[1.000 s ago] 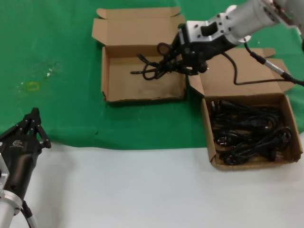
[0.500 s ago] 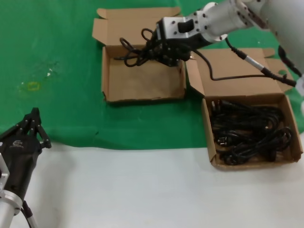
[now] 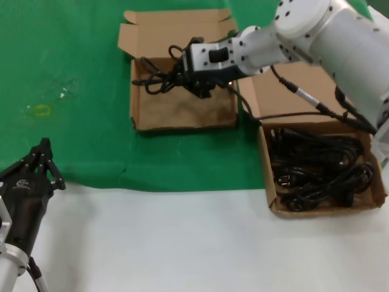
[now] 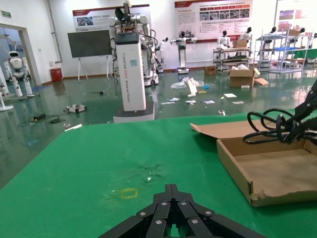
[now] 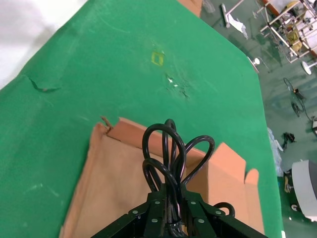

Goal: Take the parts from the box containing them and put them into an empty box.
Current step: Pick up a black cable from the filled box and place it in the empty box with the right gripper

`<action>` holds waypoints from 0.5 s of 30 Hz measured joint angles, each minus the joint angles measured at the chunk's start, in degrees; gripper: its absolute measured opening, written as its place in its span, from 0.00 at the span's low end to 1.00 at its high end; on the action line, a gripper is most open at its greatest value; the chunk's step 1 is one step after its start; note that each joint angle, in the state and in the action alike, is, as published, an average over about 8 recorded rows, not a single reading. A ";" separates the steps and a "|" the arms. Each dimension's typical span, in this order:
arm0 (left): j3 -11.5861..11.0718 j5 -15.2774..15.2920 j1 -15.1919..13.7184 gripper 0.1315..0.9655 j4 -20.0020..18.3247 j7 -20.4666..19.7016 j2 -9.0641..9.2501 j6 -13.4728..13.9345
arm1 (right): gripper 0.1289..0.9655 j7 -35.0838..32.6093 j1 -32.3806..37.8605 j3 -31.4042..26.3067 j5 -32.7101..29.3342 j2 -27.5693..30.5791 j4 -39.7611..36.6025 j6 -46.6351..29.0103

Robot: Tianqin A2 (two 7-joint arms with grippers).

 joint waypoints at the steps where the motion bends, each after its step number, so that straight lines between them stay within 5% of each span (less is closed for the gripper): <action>1: 0.00 0.00 0.00 0.01 0.00 0.00 0.00 0.00 | 0.07 0.00 -0.33 -0.20 0.15 0.00 0.34 0.28; 15: 0.00 0.00 0.00 0.01 0.00 0.00 0.00 0.00 | 0.07 -0.65 -2.29 -0.75 -1.17 0.00 1.57 3.02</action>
